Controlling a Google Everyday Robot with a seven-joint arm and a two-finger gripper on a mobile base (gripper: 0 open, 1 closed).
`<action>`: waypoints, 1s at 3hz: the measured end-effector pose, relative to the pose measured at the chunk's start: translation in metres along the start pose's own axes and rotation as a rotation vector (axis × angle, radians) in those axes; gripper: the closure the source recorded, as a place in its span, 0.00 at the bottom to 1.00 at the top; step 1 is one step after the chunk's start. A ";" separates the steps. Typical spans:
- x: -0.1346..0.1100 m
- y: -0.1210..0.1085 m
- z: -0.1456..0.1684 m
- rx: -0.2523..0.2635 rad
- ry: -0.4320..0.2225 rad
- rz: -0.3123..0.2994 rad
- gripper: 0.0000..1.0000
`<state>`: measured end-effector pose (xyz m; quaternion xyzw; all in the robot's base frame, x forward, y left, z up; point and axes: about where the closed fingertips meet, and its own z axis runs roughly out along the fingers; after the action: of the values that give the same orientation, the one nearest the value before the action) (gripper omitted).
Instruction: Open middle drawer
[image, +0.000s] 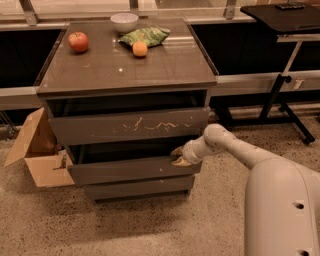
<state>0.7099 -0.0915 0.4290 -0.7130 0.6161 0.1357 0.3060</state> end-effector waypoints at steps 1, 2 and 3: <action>-0.002 -0.001 -0.002 0.000 0.000 0.000 0.00; -0.002 0.000 -0.001 -0.004 0.001 -0.001 0.00; -0.004 0.012 0.004 -0.064 0.042 0.009 0.00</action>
Offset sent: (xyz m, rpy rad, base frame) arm 0.0000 0.0000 0.0028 0.0000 0.0000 0.0000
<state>0.6981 -0.0860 0.4249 -0.7224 0.6210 0.1415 0.2693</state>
